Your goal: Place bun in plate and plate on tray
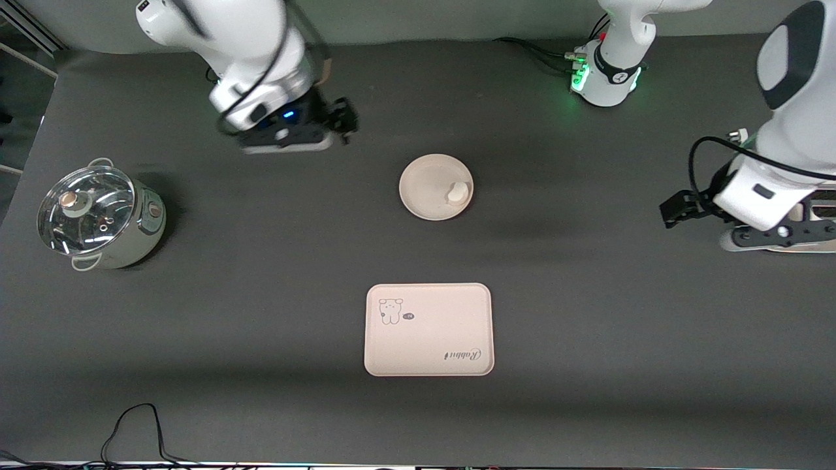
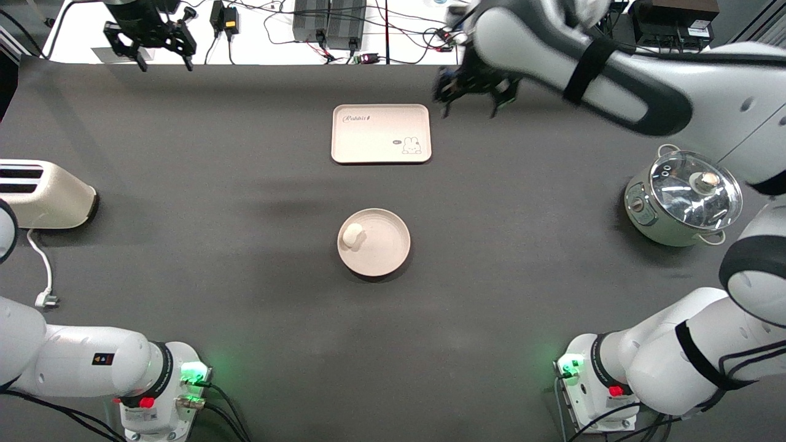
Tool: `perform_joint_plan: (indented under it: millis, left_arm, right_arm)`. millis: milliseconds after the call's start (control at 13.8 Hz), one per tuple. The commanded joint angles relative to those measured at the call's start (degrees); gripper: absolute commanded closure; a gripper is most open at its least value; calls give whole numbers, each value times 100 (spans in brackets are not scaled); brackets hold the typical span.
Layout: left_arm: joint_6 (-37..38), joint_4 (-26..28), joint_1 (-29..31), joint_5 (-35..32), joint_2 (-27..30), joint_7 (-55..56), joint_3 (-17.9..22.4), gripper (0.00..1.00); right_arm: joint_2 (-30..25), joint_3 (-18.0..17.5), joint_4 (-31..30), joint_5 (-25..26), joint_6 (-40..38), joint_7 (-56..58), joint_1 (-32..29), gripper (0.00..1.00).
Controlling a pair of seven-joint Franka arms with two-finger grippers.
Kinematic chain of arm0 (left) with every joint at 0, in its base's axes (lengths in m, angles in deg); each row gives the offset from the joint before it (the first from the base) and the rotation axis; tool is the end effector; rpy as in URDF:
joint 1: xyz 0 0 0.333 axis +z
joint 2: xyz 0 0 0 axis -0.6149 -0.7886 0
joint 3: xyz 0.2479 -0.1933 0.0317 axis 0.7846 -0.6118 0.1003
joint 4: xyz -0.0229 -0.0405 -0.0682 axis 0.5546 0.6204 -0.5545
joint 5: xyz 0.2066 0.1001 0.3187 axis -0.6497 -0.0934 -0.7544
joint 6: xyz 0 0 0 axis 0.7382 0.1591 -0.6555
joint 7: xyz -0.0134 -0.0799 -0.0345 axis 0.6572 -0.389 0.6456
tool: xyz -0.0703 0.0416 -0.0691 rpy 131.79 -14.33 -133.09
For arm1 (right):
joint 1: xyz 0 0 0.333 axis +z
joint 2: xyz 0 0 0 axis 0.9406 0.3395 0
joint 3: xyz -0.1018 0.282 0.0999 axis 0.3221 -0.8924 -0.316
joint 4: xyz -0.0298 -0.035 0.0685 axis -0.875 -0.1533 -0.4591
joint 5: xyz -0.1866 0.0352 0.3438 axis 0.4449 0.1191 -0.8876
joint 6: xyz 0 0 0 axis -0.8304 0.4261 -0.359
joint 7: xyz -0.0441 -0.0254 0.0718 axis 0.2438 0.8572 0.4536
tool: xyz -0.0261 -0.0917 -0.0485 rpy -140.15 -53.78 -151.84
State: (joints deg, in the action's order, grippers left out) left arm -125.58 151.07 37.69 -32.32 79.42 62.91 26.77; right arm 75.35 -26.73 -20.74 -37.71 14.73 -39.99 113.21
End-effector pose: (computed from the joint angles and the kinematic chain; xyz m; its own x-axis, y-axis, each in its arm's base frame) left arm 0.5829 -0.0676 0.5628 0.9955 0.0947 -0.0044 0.0944 -0.9946 -0.0431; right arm 0.4324 0.3825 0.5746 0.9976 -0.0136 -0.0683 -0.0147 -0.9998 -0.0156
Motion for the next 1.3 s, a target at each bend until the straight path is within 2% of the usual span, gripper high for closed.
perform_joint_plan:
  millis: [0, 217, 362, 652, 870, 1087, 1232]
  left_arm:
    - [263, -5, 289, 304, 174, -57, -89, 0]
    - [298, -93, 386, 429, 105, -65, -80, 0]
    - [448, -76, 395, 411, 70, -380, -80, 0]
    - [553, -146, 579, 447, 113, -426, -36, 0]
    - [693, -172, 483, 377, 87, -391, -89, 0]
    - [677, -225, 483, 350, 61, -444, -107, 0]
    - [694, -225, 465, 315, 61, -558, -107, 0]
  right_arm:
    - [53, 104, -49, -133, 152, -686, 588, 0]
    - [53, 95, -84, -133, 187, -864, 914, 0]
    - [-60, 78, -564, -150, 712, -776, 915, 0]
    - [-175, 113, -2146, -177, 2556, -776, 1117, 0]
    - [-298, 130, -3631, -632, 4663, -190, 1108, 0]
    - [8, 139, -4082, -810, 5564, 286, 1073, 0]
    - [455, 139, -4206, -810, 6170, 419, 1073, 0]
